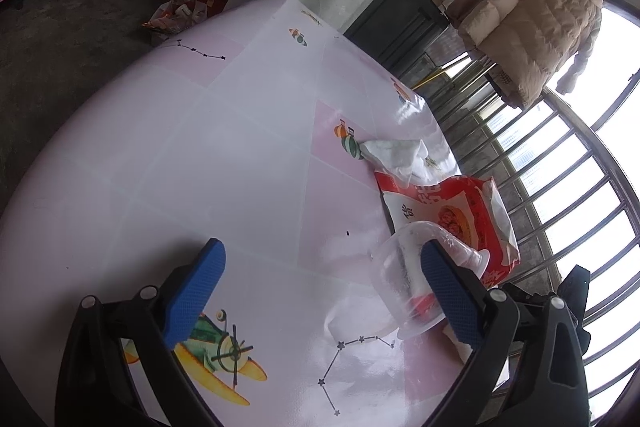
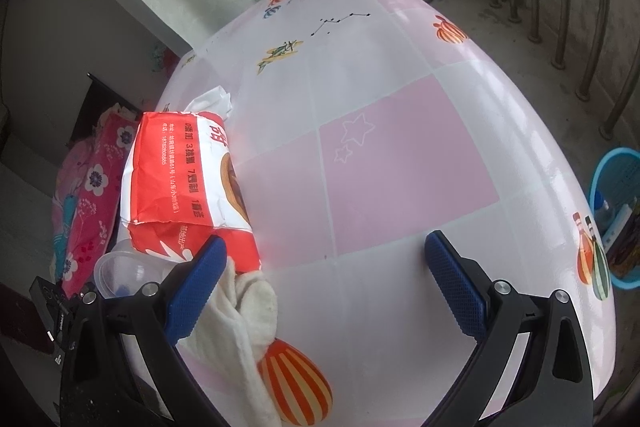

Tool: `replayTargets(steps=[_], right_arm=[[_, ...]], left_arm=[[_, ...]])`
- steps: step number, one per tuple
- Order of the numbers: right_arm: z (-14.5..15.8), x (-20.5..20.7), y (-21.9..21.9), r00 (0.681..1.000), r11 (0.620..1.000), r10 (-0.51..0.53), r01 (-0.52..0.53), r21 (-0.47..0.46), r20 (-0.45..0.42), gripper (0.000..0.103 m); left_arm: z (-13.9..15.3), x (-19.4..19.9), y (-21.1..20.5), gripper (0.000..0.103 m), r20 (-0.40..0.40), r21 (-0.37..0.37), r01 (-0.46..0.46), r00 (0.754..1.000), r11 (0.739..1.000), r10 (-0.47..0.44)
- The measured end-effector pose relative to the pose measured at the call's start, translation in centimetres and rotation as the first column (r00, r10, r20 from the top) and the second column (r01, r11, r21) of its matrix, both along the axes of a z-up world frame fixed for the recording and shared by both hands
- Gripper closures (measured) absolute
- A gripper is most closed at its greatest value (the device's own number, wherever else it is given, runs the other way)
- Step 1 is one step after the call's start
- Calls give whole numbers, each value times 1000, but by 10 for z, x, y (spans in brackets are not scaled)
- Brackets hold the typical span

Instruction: Collect trash

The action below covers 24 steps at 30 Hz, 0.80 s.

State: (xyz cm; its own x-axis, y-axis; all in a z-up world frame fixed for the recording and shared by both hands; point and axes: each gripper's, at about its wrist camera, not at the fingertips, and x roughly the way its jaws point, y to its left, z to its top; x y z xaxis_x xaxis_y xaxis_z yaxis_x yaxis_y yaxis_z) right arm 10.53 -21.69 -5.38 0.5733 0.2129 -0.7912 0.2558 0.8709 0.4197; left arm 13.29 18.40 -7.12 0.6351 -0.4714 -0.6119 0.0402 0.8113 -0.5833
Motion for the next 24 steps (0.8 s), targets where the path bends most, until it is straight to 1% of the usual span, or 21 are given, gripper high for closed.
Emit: replayTargets(steps=[2,7,11,12,14,16,19,22,24], right_arm=[[0,0,2,1000,1000,1,-1,-5,-2,8],[0,1,3,1000,1000,0,0,-10,-5,8],[1,0,0,1000,1000,-6,6,-13,1,8],[4,-1,-1,1000,999,-13,13,-34,2,9],[10,-5,0,1000,998,-15,17,-61,19,16],[18,-11,1,999,998,4,-1,-57,48,18],[32,-23,9,992,997,47,-39,-64,115,19],[41,-34,18,982,994,97,-88,-59,163,22],[43,-38,25,976,990,137,-129,-56,169,24]], left_arm=[[0,0,1,13,-1,6,-3,1000,1000,3],[3,-1,4,20,1,24,-14,1000,1000,14],[10,-4,6,28,32,41,-12,999,999,10],[13,-5,7,29,47,47,-5,999,999,2],[20,-9,8,33,83,68,7,996,998,-12],[28,-14,7,36,128,79,42,990,996,-52],[41,-26,2,36,193,110,106,973,988,-126],[48,-35,-9,36,221,125,185,952,975,-209],[50,-41,-18,38,229,141,228,939,963,-256]])
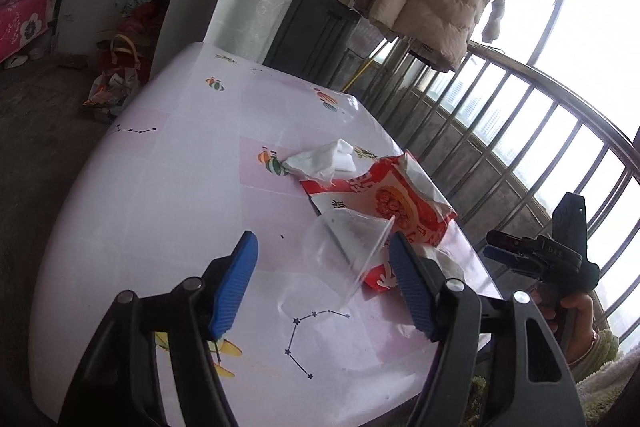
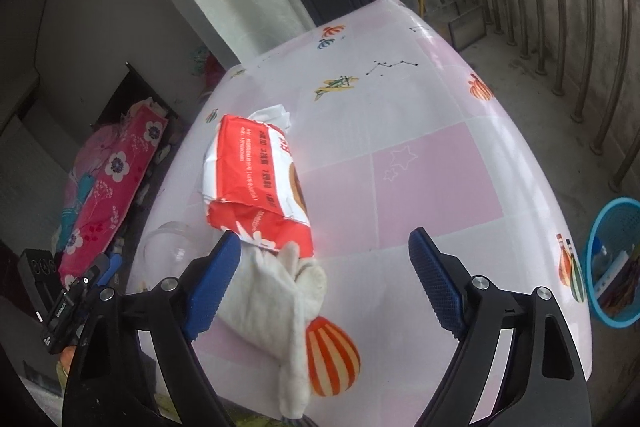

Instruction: Collect trash

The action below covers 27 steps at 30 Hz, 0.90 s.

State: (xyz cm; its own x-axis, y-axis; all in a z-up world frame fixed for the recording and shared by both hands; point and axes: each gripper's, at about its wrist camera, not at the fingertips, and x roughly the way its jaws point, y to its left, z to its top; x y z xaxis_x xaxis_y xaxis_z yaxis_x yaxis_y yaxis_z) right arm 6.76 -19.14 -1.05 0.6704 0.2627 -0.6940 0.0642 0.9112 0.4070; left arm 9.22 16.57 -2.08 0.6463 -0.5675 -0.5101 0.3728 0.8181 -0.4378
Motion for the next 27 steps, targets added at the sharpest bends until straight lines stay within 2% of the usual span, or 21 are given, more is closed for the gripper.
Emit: replayTargets(steps=[3,4,6,9,12,18,20,22,27], right_arm=[[-2,-7,14,997,997,70,-71,-16,-9,27],[-5,-8,19,995,995,99,-99,-23,-15,28],[-11,-9,28,991,990,126,-128,-60,-43,30],[-22,-11,37,986,985,143,-150,-85,-79,37],[-29,-9,40,984,984,141,-151,-91,-109,51],[-34,-9,40,977,984,165,-173,-50,-136,82],[-33,-12,39,976,983,178,-183,-32,-123,95],[-29,-15,41,975,980,192,-196,-22,-108,100],[-18,-24,46,973,974,227,-227,-7,-48,101]], left_arm=[[1,-5,-15,43,12,31,48,999,998,-48],[1,-7,-22,48,14,52,63,998,997,-64],[0,-8,-35,50,22,113,77,997,991,-80],[-3,-7,-52,57,21,197,86,996,977,-92],[-6,-2,-63,63,23,252,86,995,964,-94],[-18,11,-79,84,10,339,60,998,939,-67],[-22,16,-79,94,-7,348,44,999,937,-45],[-24,20,-77,97,-20,348,27,1000,937,-21],[-24,24,-69,99,-18,320,-13,1000,947,20]])
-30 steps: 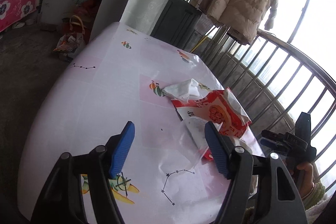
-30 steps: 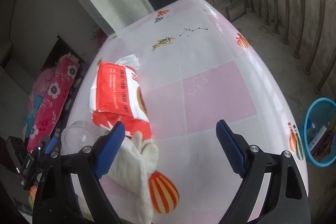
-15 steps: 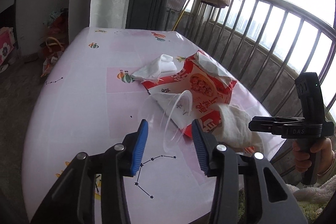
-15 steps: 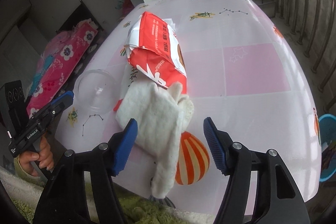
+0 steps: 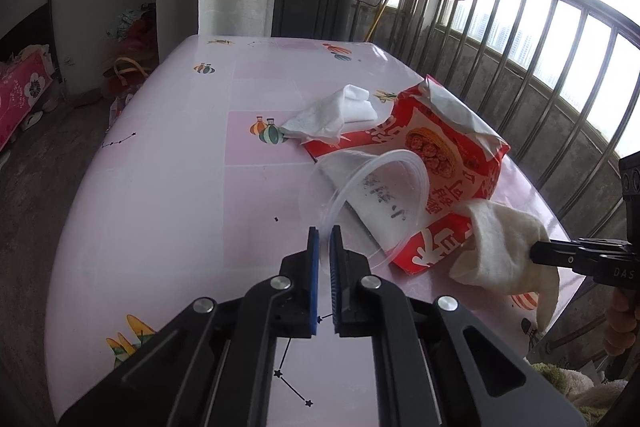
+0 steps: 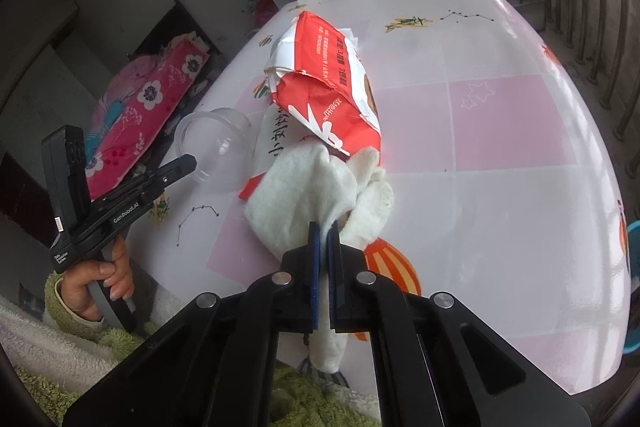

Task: Collect trash
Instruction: 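Lift the cup and glove and carry both toward the blue wastebasket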

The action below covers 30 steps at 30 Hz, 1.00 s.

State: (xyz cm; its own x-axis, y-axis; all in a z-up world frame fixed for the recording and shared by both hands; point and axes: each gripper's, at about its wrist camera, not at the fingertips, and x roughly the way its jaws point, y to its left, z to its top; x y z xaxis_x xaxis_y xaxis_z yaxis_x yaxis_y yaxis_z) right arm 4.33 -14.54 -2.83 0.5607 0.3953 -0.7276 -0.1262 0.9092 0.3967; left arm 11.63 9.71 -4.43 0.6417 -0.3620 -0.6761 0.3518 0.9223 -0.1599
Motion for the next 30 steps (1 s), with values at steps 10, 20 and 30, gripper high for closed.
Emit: replayTargets(steps=[10,20,30], right_arm=[[52,-21,-4,982,993,62,-78,84,179,102],[109,-27,-13,937,969,84,-156,193,339,102],[158,-50,-60,858,953,-78,-86,291,508,102]], left_arm=[[32,-24,21,99,41,-79,-37,998,996,41],[83,-55,18,99,170,-123,-4,985,992,25],[123,-67,-5,99,266,-152,116,961,982,-72]])
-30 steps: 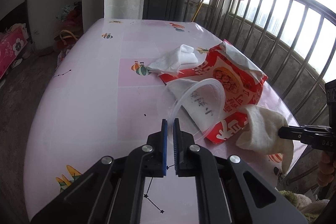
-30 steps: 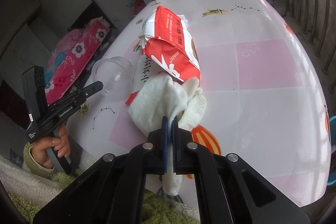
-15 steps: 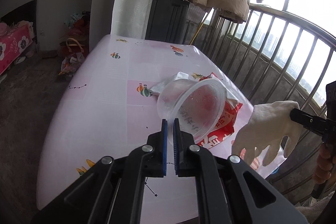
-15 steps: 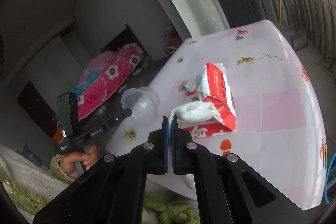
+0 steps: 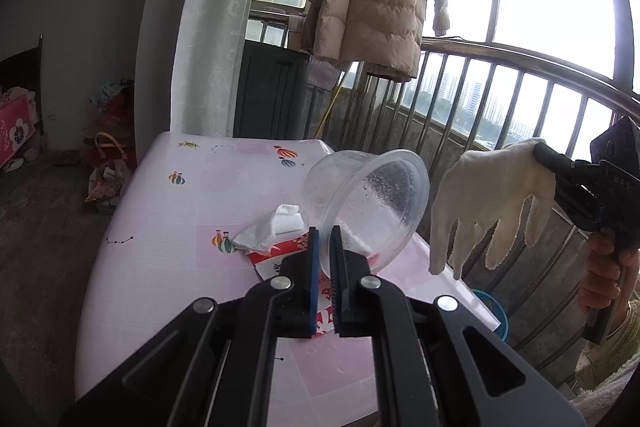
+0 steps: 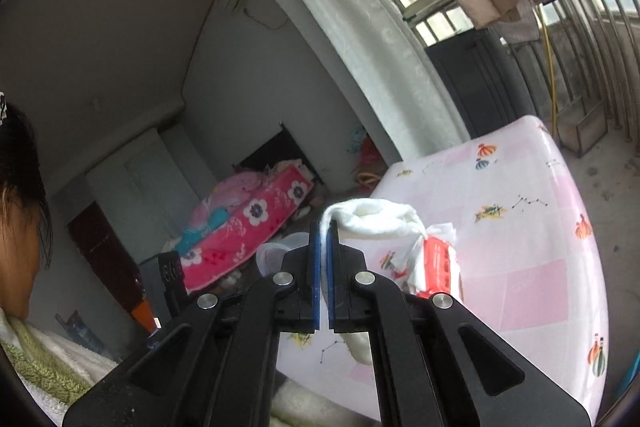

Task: Collect trash
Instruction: 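Lift the cup and glove and carry both toward the blue wastebasket, then drop the cup and glove into the wastebasket by opening both tools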

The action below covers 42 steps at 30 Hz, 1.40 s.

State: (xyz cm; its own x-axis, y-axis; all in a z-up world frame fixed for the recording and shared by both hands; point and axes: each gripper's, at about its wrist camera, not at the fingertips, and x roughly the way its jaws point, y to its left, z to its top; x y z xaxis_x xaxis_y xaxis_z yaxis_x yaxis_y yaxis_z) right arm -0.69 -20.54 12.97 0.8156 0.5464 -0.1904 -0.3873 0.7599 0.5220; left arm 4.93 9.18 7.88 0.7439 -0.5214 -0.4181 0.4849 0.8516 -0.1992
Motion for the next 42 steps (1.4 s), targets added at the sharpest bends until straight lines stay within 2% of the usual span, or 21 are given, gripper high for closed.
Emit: replayTargets(steps=[3,6,9,11,14,17,19,22,27,30,32,33,36,38,40,42], right_arm=[[7,-14,-23,995,996,-92,92,15,49,102],[11,-29,-46,973,975,-221,221,12,70,102],[9,-43,-69,931,933,-359,359,23,64,102],[5,-53,-84,888,890,-456,455,20,57,102],[-6,-65,-106,804,804,-594,595,-3,27,102],[-25,-71,-130,718,719,-695,695,-25,-26,102],[-37,-78,-146,661,664,-747,747,-35,-73,102],[-60,-85,-170,557,572,-817,816,-84,-151,102],[-104,-98,-215,427,467,-863,878,-104,-270,102],[-132,-102,-243,358,413,-868,905,-99,-344,102],[-148,-103,-262,328,391,-864,915,-99,-382,102],[-153,-101,-271,306,376,-864,920,-108,-400,102],[-168,-96,-296,277,358,-856,927,-114,-436,102],[-177,-92,-310,270,362,-848,924,-124,-456,102],[-186,-86,-319,245,353,-852,922,-160,-463,99],[-205,-81,-331,230,369,-829,910,-189,-510,96]], left_arm=[[12,7,-17,99,13,-5,68,998,998,-68],[24,20,-40,99,19,-2,147,989,989,-147],[31,34,-72,99,9,2,243,970,970,-243],[34,43,-99,99,-4,15,317,948,948,-317],[31,57,-151,99,-49,46,433,901,900,-431],[21,68,-212,99,-113,89,541,840,837,-531],[10,71,-257,99,-164,113,608,791,786,-589],[-8,70,-324,99,-239,149,689,721,710,-650],[-60,69,-432,99,-386,227,768,635,599,-669],[-95,66,-489,99,-455,281,793,605,540,-653],[-121,61,-522,98,-499,309,808,587,502,-637],[-132,61,-538,98,-526,315,814,578,489,-624],[-165,57,-575,98,-593,330,823,562,463,-576],[-181,55,-595,98,-614,330,826,555,457,-561],[-198,52,-609,98,-636,331,831,546,447,-545],[-214,50,-622,94,-659,317,841,527,437,-537]])
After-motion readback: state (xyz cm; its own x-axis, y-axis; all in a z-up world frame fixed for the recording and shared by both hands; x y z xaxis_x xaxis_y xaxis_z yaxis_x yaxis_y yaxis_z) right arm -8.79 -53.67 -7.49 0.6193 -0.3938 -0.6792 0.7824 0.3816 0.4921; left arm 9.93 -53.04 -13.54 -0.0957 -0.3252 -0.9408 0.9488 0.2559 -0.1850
